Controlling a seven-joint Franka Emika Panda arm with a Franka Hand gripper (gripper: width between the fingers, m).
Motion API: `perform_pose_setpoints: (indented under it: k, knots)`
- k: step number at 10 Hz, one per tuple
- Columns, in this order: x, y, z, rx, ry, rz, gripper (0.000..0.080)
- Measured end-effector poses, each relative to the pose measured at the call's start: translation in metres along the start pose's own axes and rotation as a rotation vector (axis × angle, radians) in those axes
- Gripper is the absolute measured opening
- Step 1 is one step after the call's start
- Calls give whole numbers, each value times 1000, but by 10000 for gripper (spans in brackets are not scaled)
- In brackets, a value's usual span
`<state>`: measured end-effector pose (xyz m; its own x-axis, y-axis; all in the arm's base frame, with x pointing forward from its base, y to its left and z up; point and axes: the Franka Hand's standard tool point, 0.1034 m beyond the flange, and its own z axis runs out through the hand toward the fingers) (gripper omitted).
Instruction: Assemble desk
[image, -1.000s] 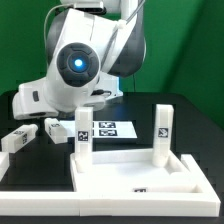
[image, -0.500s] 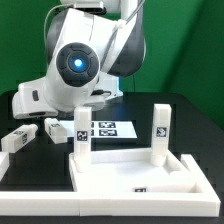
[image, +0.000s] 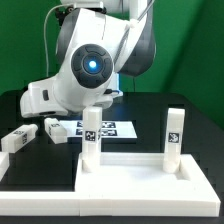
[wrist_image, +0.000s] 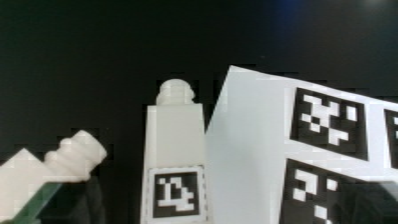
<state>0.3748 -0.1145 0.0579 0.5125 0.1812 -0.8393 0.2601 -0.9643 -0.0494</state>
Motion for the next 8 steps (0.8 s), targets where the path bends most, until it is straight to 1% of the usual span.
perform_pose_setpoints:
  k: [3,4,7,8]
  knots:
    - [-10,0,6,14,-5,-10,649]
    - [-11,2,9,18,-6,-17,649]
    - [-4,12,22,25,-6,-19,649]
    - [0,13,24,23,-12,-19,649]
